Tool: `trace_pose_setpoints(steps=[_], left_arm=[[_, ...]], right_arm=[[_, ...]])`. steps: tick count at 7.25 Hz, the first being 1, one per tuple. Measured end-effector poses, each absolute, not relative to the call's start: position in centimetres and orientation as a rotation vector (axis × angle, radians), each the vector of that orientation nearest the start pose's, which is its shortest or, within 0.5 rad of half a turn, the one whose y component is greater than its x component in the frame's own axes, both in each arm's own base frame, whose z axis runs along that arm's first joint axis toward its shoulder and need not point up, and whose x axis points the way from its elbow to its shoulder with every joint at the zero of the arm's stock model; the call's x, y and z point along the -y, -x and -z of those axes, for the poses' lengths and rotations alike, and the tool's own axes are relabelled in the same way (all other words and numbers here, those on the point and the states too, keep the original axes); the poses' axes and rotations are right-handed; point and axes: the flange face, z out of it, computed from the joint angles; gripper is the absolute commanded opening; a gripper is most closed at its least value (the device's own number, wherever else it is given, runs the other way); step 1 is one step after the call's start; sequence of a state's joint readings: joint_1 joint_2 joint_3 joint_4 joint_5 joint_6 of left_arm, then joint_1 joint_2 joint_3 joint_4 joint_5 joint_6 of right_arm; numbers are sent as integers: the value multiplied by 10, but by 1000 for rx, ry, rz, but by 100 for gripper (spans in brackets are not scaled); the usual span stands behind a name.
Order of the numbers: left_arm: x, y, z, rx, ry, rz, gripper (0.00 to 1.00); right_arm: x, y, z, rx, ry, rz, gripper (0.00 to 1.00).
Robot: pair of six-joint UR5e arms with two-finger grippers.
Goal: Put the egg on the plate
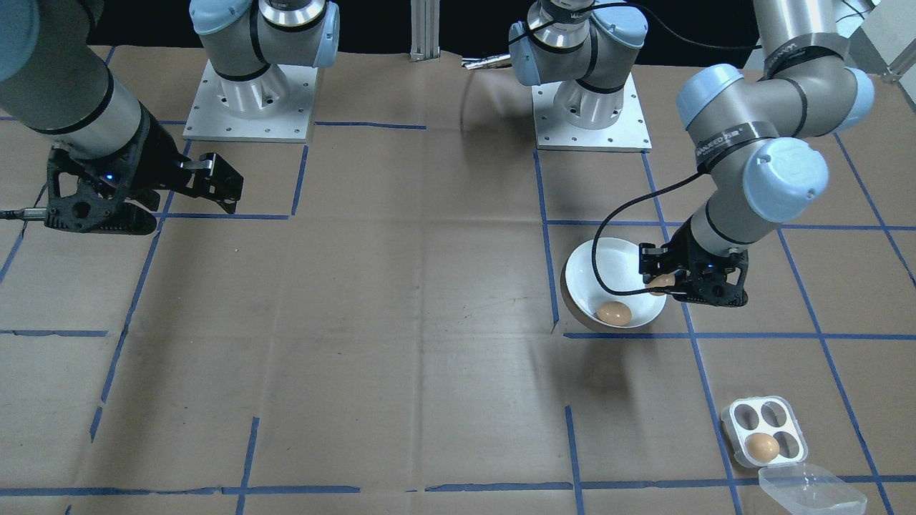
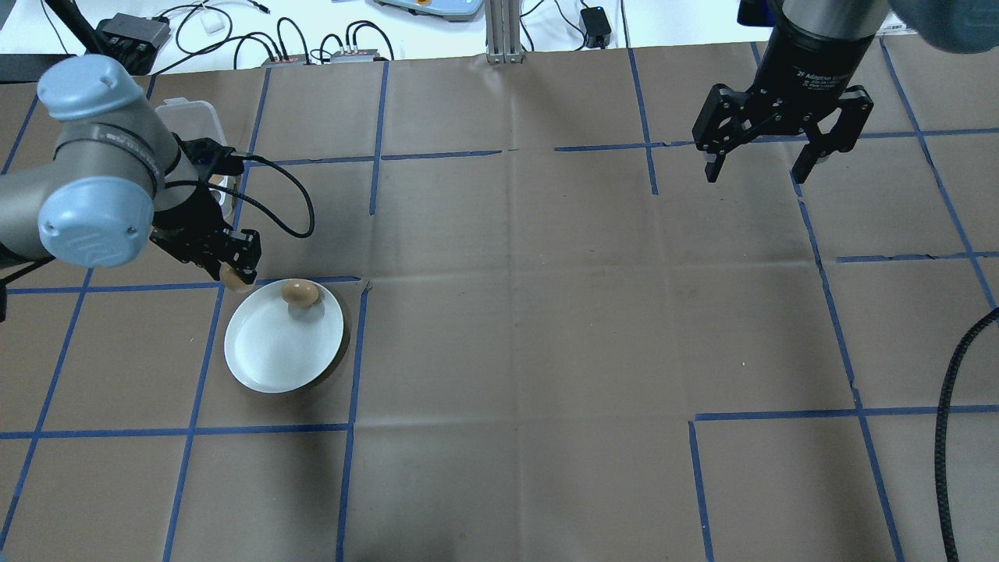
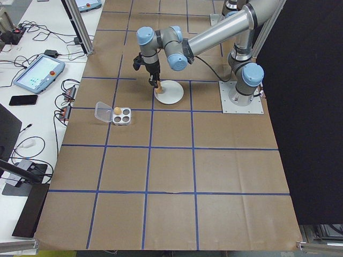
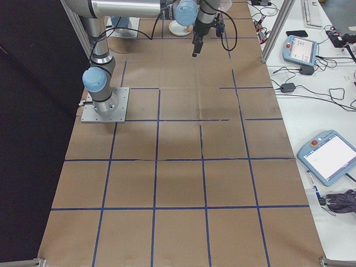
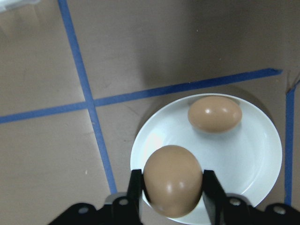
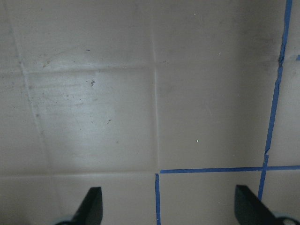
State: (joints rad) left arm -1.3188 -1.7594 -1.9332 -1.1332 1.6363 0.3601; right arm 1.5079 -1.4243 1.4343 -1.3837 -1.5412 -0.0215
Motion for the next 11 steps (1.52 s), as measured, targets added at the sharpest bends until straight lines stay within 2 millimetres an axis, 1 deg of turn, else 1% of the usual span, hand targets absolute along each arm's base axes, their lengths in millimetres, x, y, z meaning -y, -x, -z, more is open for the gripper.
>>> trace_pose_setpoints(steps=[1,2,3,5,6,7,8,10,11], left_arm=[[503,2,-240,-3101,-133,-169,33],[492,6,-222,-3105,-113,-147,82],[486,8,-214,-3110,-101,-137,100],[487,6,-215,-3110,-64,-109,100],[494,3,-225,-3106,-52,-76,100],[506,0,-245,-3098,-47,-29,100],[521,-2,-274,-3095,-26,6,100],[550,-8,-342,-3106,152,0,100],[564,-12,-367,-3106,224,-12,100]], right_arm=[[540,-103,-462,-3088,-69,-303,100],[540,-103,-462,-3087,-69,-303,100],[540,-103,-462,-3088,-69,-302,100],[540,-103,-462,-3088,-69,-302,100],[540,-103,-462,-3088,-69,-302,100],[540,-103,-462,-3087,-69,-302,100],[540,-103,-462,-3088,-69,-303,100],[540,-103,-462,-3088,-69,-303,100],[540,-103,-462,-3088,-69,-303,100]])
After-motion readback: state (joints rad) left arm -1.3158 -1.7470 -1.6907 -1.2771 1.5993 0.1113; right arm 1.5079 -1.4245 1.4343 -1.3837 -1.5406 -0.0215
